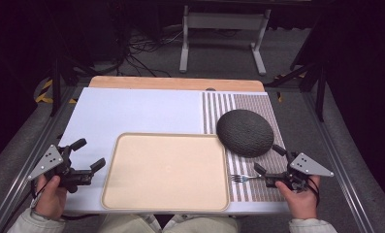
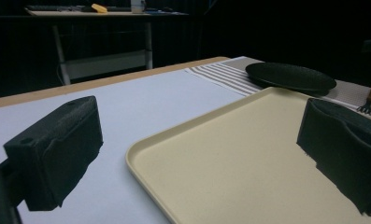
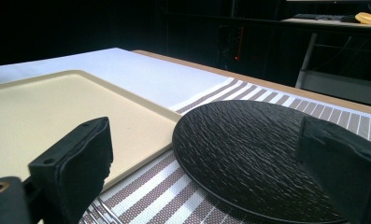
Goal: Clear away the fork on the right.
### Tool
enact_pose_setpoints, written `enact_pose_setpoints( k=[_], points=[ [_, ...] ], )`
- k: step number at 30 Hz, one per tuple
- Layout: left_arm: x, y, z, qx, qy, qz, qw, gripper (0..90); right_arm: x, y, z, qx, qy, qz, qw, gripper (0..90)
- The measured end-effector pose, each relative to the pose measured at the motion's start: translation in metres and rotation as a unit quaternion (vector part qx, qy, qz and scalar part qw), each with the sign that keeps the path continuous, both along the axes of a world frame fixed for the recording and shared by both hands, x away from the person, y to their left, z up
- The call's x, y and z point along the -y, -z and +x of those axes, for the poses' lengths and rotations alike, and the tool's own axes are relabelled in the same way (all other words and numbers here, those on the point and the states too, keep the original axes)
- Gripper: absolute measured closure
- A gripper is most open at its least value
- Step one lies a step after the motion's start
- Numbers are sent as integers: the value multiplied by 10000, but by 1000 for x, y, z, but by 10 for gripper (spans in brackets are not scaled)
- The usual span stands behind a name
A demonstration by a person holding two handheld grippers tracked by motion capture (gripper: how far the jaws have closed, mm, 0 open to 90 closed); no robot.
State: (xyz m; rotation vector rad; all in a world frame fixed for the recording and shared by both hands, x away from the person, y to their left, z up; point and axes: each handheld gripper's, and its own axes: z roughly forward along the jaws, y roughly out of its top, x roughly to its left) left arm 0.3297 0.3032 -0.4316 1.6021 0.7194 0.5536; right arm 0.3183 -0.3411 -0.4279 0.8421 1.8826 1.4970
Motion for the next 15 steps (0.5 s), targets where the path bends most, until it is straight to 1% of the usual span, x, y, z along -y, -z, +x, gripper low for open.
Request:
enact_pose_setpoints(
  k=[6, 9, 15],
  points=[
    [1, 0, -1, 50, -11, 9, 10000, 7, 0, -1, -1, -28, -18, 18, 10000, 50],
    [1, 0, -1, 48, -14, -5, 10000, 5, 1, -1, 0, -56, -28, 23, 10000, 51],
    [-1, -1, -2, 24, -6, 61, 10000, 3, 1, -3, -1, -64, -18, -9, 10000, 51]
  ],
)
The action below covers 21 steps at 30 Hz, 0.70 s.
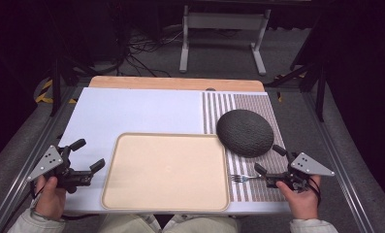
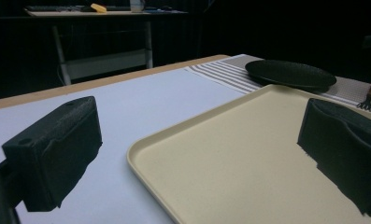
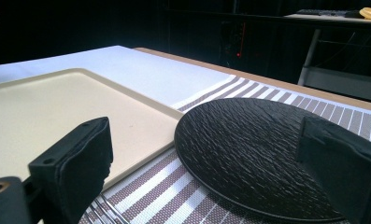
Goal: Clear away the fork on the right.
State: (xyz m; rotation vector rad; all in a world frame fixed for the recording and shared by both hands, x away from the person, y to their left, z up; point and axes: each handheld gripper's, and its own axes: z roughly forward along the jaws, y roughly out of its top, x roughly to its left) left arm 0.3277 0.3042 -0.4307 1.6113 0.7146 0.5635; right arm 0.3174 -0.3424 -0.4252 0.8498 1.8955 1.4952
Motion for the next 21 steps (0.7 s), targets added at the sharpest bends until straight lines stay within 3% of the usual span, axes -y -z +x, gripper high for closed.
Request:
enact_pose_setpoints(
  k=[6, 14, 21],
  points=[
    [-1, 0, -1, -37, -37, 52, 10000, 3, -1, -9, 1, -38, -69, -2, 10000, 50],
    [-1, 1, -2, -37, -29, 104, 9999, 5, -7, -33, 8, -126, -301, -481, 9983, 50],
    [0, 1, -2, -55, -7, 119, 9999, 6, -7, -45, 14, -301, -422, -804, 9954, 50]
  ],
)
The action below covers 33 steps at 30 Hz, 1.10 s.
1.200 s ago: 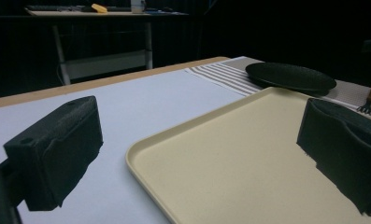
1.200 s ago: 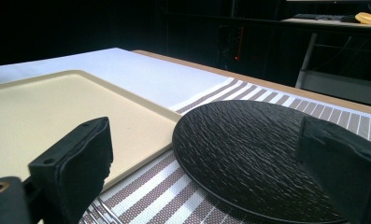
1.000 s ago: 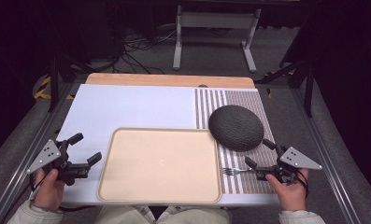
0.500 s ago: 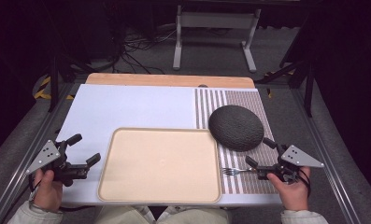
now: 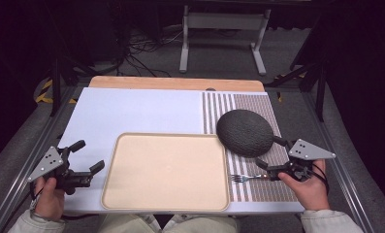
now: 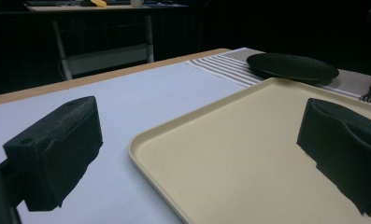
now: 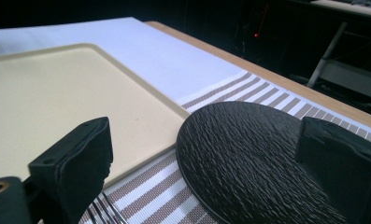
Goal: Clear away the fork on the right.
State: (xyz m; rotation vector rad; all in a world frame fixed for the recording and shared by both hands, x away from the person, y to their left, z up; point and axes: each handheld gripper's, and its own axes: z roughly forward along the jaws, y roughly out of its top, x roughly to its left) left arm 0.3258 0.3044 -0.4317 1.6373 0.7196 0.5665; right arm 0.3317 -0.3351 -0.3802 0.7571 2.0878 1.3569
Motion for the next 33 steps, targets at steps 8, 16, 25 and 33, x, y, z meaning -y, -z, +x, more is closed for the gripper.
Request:
enact_pose_setpoints(
  k=[8, 16, 25, 33],
  points=[
    [0, 0, 0, 7, -18, 30, 10000, 8, -6, -14, 7, -252, -188, -539, 9981, 51],
    [0, 0, 0, -33, -16, 81, 10000, 8, -14, -23, 15, -463, -285, -929, 9942, 51],
    [0, 0, 0, -22, -7, 111, 9999, 9, -21, -29, 23, -769, -406, -1449, 9856, 56],
    [0, 1, 0, -36, 31, 137, 9999, 8, -24, -30, 30, -1018, -489, -1773, 9777, 59]
  ],
)
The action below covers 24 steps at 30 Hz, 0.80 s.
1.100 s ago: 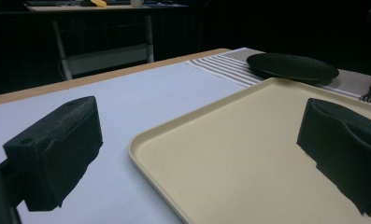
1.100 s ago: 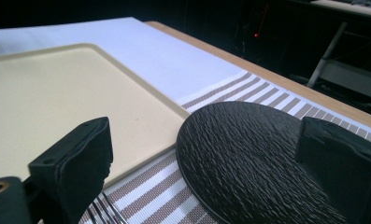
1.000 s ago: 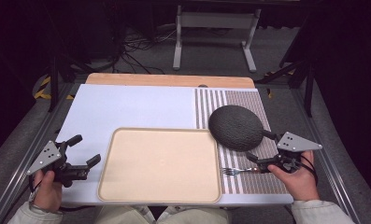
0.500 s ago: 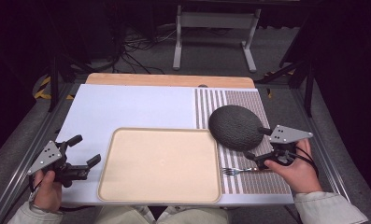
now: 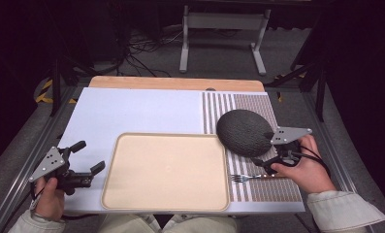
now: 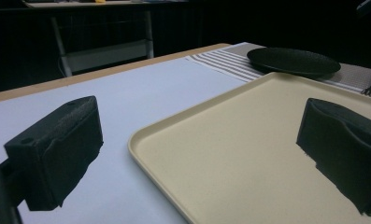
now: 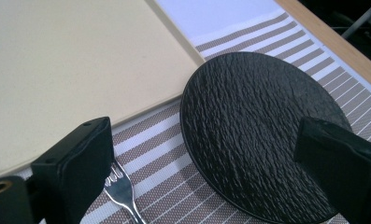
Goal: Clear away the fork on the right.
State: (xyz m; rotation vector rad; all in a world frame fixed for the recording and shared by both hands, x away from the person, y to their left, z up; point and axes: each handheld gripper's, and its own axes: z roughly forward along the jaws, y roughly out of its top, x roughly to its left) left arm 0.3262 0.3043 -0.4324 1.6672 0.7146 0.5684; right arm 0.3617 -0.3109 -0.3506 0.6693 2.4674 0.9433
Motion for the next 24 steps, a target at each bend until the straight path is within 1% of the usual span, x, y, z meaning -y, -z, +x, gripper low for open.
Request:
enact_pose_setpoints(
  k=[4, 9, 11, 13, 15, 16, 21, 24],
  points=[
    [1, 0, 0, -9, -6, -24, 10000, 9, -2, 1, 2, -124, -55, -157, 9998, 59],
    [2, 1, 0, -11, -5, -41, 10000, 8, -4, 4, 3, -250, -130, -243, 9993, 63],
    [2, 0, -1, -12, 18, -32, 10000, 9, -4, 5, 5, -298, -191, -381, 9986, 64],
    [2, 0, -1, -13, 21, -34, 10000, 8, -4, 6, 5, -323, -211, -417, 9984, 67],
    [2, 1, 0, -19, 16, -44, 10000, 9, -5, 8, 6, -440, -378, -495, 9971, 82],
    [2, 1, 0, -23, 21, -45, 10000, 8, -5, 9, 7, -459, -426, -524, 9967, 82],
    [2, 1, 0, -16, 38, -25, 10000, 8, -9, 17, 10, -659, -576, -830, 9927, 86],
    [2, 1, 0, -25, 35, -29, 10000, 9, -9, 20, 11, -750, -622, -940, 9908, 86]
  ],
)
